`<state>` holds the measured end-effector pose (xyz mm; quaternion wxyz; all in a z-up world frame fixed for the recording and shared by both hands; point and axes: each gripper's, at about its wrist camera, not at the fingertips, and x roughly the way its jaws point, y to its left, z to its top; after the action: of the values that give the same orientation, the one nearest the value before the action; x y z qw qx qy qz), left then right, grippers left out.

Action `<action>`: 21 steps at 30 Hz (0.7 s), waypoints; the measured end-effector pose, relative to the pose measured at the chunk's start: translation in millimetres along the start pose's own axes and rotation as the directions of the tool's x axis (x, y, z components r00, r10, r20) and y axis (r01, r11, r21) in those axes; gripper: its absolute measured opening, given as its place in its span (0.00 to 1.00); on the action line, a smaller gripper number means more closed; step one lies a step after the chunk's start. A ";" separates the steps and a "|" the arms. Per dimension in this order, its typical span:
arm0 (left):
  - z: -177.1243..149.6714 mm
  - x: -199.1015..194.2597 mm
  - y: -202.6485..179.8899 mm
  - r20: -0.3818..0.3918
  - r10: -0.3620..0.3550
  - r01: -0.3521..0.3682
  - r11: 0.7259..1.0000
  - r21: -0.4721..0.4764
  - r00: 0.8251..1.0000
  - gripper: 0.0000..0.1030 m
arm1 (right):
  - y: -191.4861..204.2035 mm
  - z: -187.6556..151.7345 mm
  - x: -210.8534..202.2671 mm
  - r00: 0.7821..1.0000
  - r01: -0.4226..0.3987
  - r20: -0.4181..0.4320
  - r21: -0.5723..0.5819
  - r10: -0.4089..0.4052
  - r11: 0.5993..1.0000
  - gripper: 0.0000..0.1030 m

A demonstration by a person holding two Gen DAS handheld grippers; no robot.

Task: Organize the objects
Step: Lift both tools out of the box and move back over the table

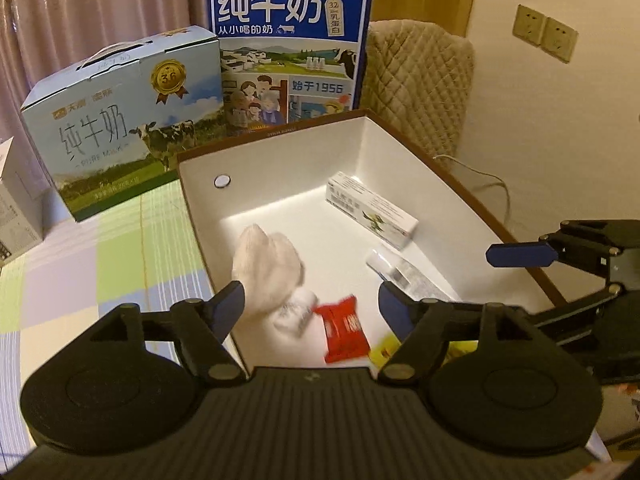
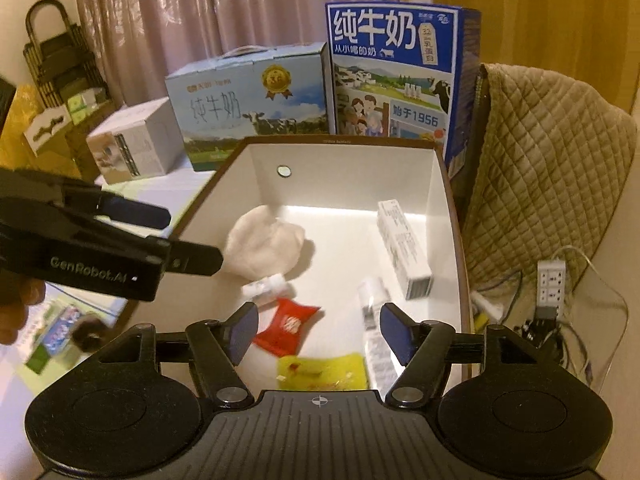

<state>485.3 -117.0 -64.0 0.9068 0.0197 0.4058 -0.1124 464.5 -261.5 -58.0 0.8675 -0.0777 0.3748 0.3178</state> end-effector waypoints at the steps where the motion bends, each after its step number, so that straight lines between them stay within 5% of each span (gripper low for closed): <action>1: -3.6 -6.9 0.3 -0.001 -0.010 0.010 1.000 -0.004 1.000 0.70 | 2.0 -2.0 -6.9 1.000 -0.007 0.005 0.007 0.007 1.000 0.63; 13: -45.8 -93.8 1.7 0.040 -0.042 0.042 0.999 0.009 0.998 0.86 | 43.3 -27.8 -76.4 0.997 -0.026 0.081 0.067 0.021 0.997 0.63; 21: -78.2 -141.1 12.9 0.061 -0.031 0.033 0.999 -0.023 0.998 0.90 | 68.5 -45.8 -92.1 0.999 0.009 0.051 0.167 -0.018 0.986 0.63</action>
<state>339.8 -68.0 -12.7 0.9169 -0.0011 0.3797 -0.1227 347.6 -270.2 -18.8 0.8827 0.0010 0.3765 0.2812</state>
